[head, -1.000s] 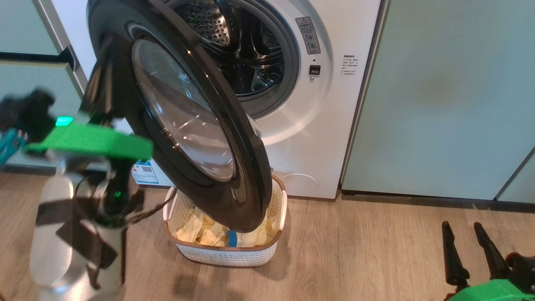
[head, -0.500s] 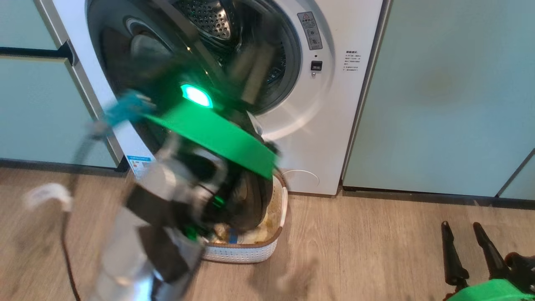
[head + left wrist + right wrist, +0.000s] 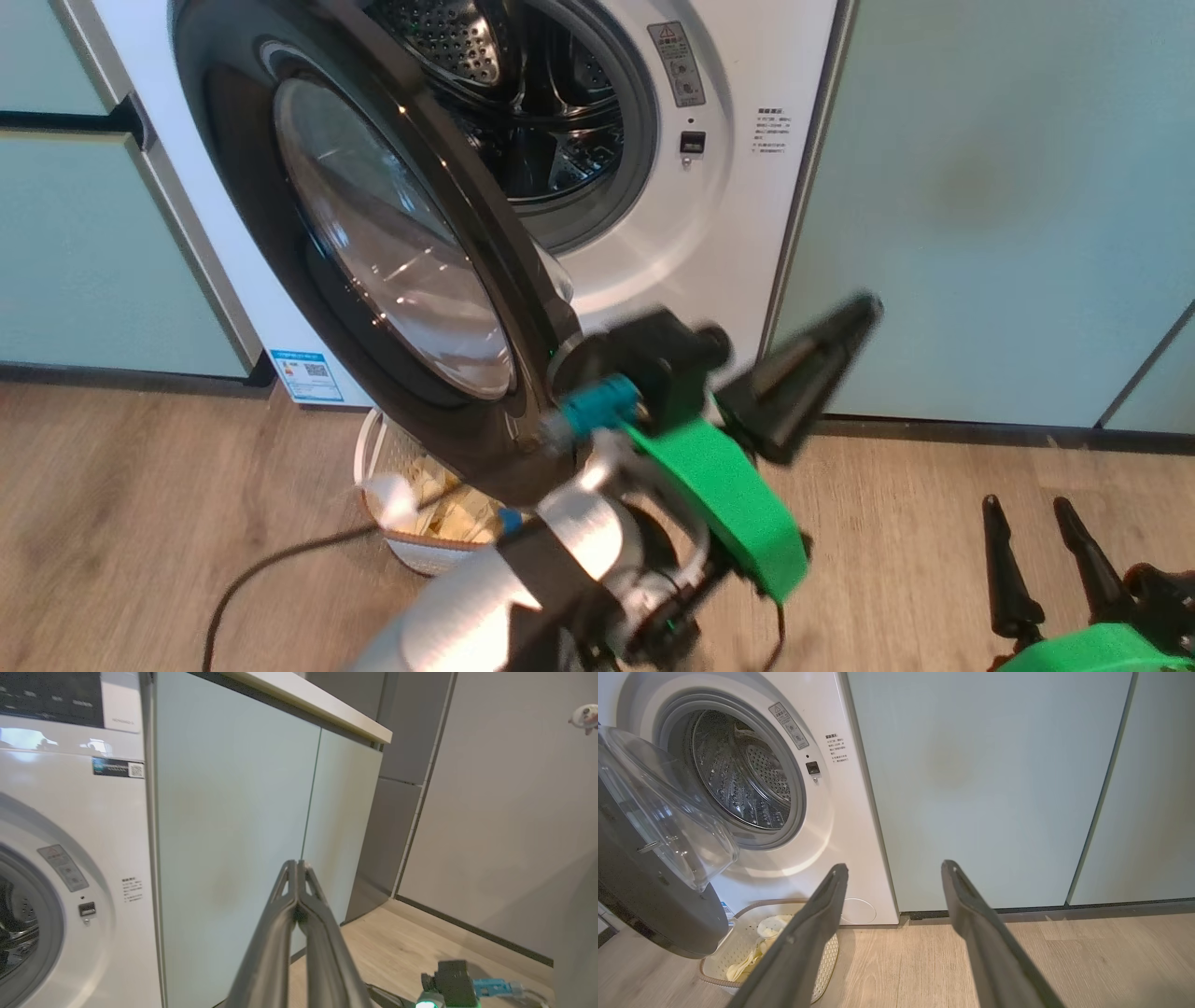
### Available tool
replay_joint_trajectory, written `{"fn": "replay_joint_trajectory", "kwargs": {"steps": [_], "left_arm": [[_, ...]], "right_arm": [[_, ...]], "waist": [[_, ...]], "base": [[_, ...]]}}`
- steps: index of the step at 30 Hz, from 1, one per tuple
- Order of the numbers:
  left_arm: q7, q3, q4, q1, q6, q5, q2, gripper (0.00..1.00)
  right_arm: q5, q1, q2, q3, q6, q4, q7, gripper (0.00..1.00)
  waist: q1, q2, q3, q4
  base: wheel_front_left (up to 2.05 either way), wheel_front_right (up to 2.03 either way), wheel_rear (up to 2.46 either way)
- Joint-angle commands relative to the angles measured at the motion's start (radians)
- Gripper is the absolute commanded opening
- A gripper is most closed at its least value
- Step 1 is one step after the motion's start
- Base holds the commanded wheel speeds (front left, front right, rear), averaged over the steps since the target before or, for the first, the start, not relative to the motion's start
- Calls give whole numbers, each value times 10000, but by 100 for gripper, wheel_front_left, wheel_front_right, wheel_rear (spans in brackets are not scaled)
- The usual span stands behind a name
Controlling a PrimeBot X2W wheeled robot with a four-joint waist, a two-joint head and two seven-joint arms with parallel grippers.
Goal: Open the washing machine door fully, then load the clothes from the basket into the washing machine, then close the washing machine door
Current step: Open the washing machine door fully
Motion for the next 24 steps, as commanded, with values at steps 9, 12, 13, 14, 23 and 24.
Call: {"fn": "replay_joint_trajectory", "kwargs": {"steps": [9, 12, 13, 14, 23, 24], "left_arm": [[-1199, -1281, 1015, -350, 439, -148, 105, 0], [-1623, -1768, 1584, -411, 520, -292, 105, 0], [-1719, -1930, 1816, -452, 576, -299, 105, 0], [-1853, -2088, 2042, -531, 655, -232, 105, 0], [-2650, -3264, 3516, -781, 1349, -968, 105, 0], [-2697, -3365, 3671, -794, 1402, -1055, 105, 0]], "right_arm": [[-13, -421, -202, 261, 4, -279, -105, 100], [-12, -444, -227, 264, 4, -267, -105, 100], [-11, -454, -239, 269, 4, -260, -105, 100], [-9, -461, -251, 265, 4, -257, -105, 100], [23, -597, -344, 231, 4, -217, -105, 100], [22, -612, -351, 232, 4, -217, -105, 100]], "waist": [[0, 0, 122, -160], [0, 0, 175, -187], [0, 0, 191, -196], [0, 0, 206, -199], [0, 0, 356, -258], [0, 0, 375, -268]], "base": [[0, 0, 0], [0, 0, 0], [0, 0, 0], [0, 0, 0], [0, 0, 0], [0, 0, 0]]}}
